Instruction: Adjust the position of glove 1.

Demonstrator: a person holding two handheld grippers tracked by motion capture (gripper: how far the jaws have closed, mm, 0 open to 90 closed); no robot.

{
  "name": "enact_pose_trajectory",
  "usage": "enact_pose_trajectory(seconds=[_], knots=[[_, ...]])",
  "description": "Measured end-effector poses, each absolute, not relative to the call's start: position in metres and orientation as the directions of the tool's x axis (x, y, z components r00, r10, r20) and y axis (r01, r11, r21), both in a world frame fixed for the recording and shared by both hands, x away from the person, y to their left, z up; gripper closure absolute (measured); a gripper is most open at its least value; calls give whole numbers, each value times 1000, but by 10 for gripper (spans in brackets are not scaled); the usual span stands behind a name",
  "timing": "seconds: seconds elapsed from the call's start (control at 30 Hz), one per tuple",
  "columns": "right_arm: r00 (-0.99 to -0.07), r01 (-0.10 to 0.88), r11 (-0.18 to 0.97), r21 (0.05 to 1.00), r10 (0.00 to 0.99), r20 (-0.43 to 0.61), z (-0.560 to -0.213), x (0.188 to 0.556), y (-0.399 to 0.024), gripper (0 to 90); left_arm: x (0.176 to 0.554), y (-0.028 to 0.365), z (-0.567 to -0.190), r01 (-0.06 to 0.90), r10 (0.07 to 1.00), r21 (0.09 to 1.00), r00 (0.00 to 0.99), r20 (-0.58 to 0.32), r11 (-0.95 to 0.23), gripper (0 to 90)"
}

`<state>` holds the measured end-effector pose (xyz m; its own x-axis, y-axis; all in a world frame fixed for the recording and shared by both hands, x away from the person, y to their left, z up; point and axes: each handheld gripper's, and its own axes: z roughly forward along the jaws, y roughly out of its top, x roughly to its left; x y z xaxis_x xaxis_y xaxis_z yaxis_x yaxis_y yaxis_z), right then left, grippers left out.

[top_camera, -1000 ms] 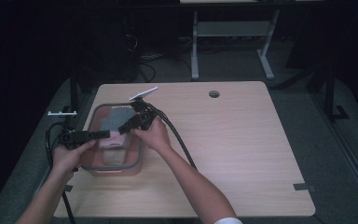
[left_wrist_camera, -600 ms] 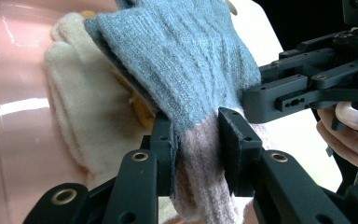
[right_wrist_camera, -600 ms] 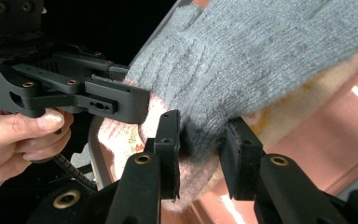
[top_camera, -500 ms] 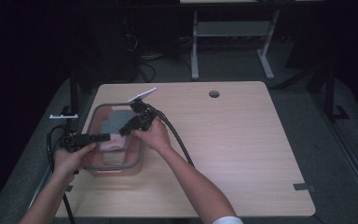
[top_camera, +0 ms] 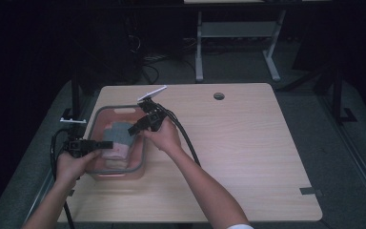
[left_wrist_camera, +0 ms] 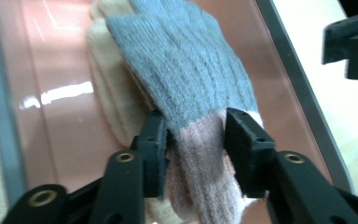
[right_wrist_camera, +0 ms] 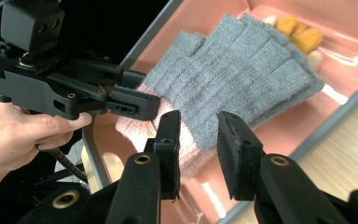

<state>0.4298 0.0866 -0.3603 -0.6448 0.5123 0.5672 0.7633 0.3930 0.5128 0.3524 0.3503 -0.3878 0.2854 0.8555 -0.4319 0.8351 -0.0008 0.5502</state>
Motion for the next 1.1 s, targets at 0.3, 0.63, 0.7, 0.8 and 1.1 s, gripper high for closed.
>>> enact_pose_trajectory(seconds=[0.3,0.63,0.7,0.8,1.1], knots=[[-636,769,364,526,526,565,-351,429,61,643,354,352,-368,810,874,586,288,-392,-4,479],[-623,774,337,536,556,550,-346,427,32,570,357,341,-349,778,861,628,331,-387,-17,463],[-621,775,335,536,562,546,-346,427,29,568,357,339,-346,775,859,631,337,-386,-20,460],[-614,778,323,539,571,545,-343,425,18,557,357,332,-341,763,852,646,359,-382,-32,456],[-603,779,296,553,598,528,-340,423,-10,525,360,308,-333,744,828,665,410,-384,-60,442]])
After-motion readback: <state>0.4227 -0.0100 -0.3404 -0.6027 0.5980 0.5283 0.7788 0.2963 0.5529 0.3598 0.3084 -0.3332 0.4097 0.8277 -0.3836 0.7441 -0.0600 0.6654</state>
